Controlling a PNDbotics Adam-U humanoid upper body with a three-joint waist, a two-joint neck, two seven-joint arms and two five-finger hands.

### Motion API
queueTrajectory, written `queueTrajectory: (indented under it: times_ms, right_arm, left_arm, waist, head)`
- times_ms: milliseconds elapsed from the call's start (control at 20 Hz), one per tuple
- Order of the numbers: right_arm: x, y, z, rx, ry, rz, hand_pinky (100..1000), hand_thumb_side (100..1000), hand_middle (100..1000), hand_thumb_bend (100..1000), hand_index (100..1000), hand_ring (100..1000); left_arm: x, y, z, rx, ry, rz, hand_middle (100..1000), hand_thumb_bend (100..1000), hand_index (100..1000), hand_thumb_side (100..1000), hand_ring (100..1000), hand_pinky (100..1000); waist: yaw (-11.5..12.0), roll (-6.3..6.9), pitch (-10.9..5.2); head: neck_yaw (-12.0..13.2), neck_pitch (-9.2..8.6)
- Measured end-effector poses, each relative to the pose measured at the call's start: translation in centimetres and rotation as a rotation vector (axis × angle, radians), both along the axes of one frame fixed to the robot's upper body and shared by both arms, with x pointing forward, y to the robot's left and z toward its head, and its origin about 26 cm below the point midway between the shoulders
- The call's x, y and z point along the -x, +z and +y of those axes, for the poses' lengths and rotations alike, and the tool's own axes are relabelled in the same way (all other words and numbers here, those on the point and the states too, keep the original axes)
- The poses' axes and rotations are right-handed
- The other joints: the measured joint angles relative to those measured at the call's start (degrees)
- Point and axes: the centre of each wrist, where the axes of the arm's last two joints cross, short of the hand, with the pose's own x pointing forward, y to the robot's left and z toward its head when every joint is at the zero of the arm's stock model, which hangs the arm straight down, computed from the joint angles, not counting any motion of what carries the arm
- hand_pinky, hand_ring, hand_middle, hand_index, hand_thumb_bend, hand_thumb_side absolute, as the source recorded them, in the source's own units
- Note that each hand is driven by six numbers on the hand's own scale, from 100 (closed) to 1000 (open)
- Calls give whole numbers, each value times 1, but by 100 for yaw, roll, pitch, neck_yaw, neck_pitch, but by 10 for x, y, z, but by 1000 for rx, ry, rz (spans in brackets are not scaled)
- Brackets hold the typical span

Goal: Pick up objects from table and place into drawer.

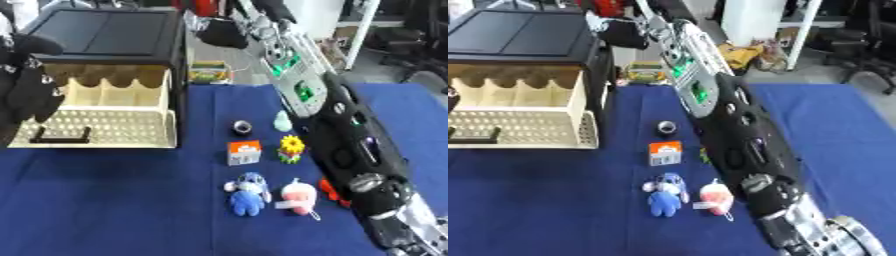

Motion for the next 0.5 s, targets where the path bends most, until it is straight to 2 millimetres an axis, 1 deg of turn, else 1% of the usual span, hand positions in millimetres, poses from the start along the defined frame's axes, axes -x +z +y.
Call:
queueTrajectory:
  times_ms: [500]
  right_arm:
    - [9,-6,24,-5,58,32,368,343,445,100,623,505]
  left_arm:
    - [0,0,-1,4,-3,2,100,200,697,1000,100,100]
  waist:
    - [74,-7,-4]
  head:
    - [-69,-92]
